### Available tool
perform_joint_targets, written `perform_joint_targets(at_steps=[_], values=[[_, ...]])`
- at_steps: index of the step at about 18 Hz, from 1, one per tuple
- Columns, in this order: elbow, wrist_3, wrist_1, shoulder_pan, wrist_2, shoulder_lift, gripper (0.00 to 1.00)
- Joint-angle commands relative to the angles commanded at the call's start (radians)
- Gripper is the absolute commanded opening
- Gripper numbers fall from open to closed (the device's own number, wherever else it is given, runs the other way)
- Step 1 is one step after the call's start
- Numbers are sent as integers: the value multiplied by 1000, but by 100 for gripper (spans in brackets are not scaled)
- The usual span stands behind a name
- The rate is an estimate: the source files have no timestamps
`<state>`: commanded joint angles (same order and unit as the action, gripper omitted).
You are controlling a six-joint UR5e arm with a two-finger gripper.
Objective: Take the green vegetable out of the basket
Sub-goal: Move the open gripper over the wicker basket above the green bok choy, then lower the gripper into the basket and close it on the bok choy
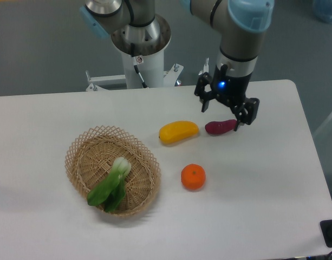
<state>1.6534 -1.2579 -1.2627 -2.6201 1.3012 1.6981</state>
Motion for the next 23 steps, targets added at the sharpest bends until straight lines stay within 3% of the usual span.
perform_joint_targets(at_steps=[3, 6, 11, 16, 23], values=[[64, 151, 86, 50, -36, -2, 100], [101, 303, 202, 155, -34, 37, 100], [121, 431, 223, 274, -34, 113, 100], [128, 584, 399, 367, -19, 216, 100], [131, 661, 456, 448, 88, 285, 100]])
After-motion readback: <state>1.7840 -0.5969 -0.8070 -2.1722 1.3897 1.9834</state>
